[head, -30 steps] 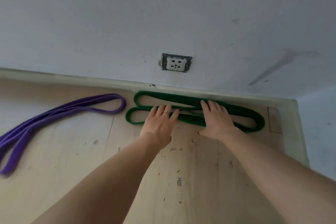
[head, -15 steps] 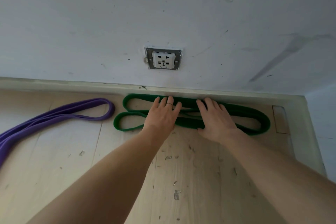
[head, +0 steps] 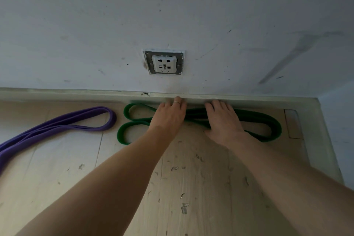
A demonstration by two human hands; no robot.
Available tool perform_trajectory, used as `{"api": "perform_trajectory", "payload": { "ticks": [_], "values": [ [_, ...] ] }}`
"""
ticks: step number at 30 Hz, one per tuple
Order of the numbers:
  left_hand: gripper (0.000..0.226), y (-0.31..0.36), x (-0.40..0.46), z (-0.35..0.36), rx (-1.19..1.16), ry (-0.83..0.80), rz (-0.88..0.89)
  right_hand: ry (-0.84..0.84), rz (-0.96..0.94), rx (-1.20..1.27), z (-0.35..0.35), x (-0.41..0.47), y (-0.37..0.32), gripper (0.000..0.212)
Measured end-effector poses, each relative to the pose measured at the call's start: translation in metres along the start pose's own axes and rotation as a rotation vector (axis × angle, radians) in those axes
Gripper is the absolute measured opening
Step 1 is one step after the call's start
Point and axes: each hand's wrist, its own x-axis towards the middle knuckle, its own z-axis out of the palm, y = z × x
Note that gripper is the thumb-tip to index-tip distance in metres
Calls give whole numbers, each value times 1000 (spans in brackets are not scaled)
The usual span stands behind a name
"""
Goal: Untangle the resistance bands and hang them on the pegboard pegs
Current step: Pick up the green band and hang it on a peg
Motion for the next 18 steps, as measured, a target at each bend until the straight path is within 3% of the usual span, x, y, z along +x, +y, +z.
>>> {"api": "perform_trajectory", "payload": {
  "ticks": [8, 12, 18],
  "values": [
    [58, -2, -7, 7, 32, -33, 12, -66, 33, 12, -4, 0, -4, 20],
    [49, 0, -12, 4, 38, -65, 45, -113, -6, -17, -13, -11, -12, 28],
    [37, -6, -46, -55, -335, -121, 45, -19, -41, 96, -77, -54, -16, 21]
  ]
}}
